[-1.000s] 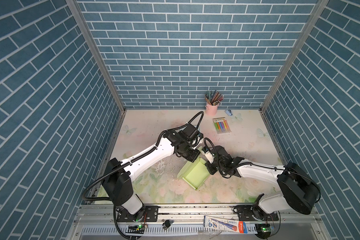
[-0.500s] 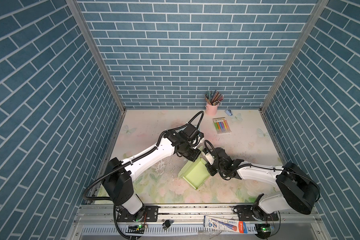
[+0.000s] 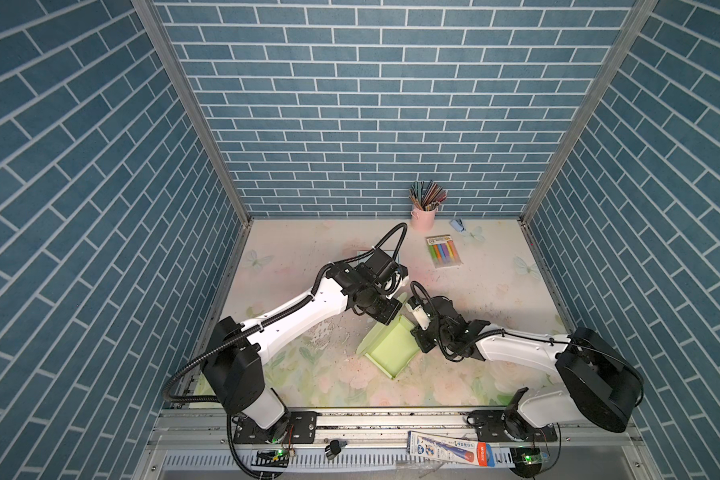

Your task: Fold the paper box

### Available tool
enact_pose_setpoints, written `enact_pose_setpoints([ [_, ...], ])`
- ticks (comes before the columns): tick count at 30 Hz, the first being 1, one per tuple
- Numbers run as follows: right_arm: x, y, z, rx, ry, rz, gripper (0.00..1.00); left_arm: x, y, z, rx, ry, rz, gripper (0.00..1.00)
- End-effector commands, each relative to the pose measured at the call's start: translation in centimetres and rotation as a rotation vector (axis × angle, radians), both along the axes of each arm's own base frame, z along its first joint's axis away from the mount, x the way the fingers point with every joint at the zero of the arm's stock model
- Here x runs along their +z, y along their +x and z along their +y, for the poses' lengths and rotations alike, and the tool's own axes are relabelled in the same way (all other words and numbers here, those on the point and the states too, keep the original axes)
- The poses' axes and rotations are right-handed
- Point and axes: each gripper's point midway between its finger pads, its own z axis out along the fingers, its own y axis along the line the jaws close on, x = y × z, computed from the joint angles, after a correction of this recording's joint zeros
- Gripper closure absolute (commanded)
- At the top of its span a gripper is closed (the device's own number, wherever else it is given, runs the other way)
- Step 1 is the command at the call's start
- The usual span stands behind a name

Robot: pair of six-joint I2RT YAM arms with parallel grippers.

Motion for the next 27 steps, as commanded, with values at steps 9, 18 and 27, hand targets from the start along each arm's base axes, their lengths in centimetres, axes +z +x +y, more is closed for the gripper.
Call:
enact_pose_setpoints([
  [9,1.2,0.4,-1.1,-0.076,0.011,-0.039,0.91,-1.3,-0.2,1.3,-0.008,0.07,-0.003,1.0],
  [18,-1.1,0.0,-1.6,-0.068,-0.109,-0.031,0.91,-1.1,-0.2,0.9,-0.013,0.054,0.005,1.0],
  [27,-2.3,-1.1,-1.2,-0.032,-0.204,-0.049,0.9,-1.0,0.0,0.8,-0.017,0.057,0.001,1.0],
])
